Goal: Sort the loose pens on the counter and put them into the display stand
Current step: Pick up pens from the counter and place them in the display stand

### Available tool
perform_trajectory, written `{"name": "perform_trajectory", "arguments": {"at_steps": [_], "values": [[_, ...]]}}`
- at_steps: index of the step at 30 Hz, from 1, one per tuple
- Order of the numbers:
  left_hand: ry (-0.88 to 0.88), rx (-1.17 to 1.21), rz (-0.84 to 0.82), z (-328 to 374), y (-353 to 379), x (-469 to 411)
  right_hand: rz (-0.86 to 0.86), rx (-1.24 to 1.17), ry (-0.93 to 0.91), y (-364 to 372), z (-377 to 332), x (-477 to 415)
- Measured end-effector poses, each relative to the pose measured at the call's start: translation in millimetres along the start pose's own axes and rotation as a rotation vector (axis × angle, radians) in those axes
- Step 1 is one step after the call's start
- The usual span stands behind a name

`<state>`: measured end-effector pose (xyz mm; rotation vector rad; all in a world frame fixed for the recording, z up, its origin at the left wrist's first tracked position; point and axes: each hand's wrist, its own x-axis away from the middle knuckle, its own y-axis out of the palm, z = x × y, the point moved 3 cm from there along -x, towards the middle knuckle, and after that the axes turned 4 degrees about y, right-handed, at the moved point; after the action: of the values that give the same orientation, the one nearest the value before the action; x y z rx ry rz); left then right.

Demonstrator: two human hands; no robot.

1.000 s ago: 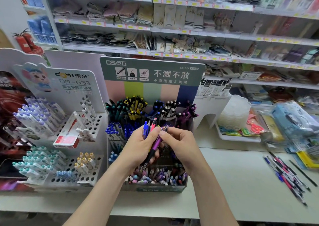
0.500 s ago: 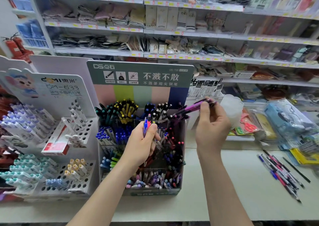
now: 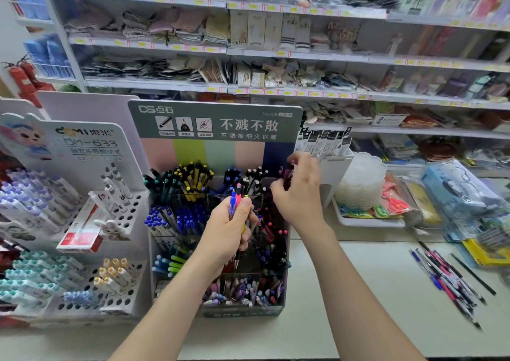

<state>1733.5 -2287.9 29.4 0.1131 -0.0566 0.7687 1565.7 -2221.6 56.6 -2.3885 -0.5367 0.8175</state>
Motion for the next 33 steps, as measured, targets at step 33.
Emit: {"name": "perform_trajectory", "arguments": {"at_steps": [33], "values": [[-0.216, 0.324, -0.03, -14, -17, 11, 0.135, 0.226, -0.065, 13, -17, 33]]}}
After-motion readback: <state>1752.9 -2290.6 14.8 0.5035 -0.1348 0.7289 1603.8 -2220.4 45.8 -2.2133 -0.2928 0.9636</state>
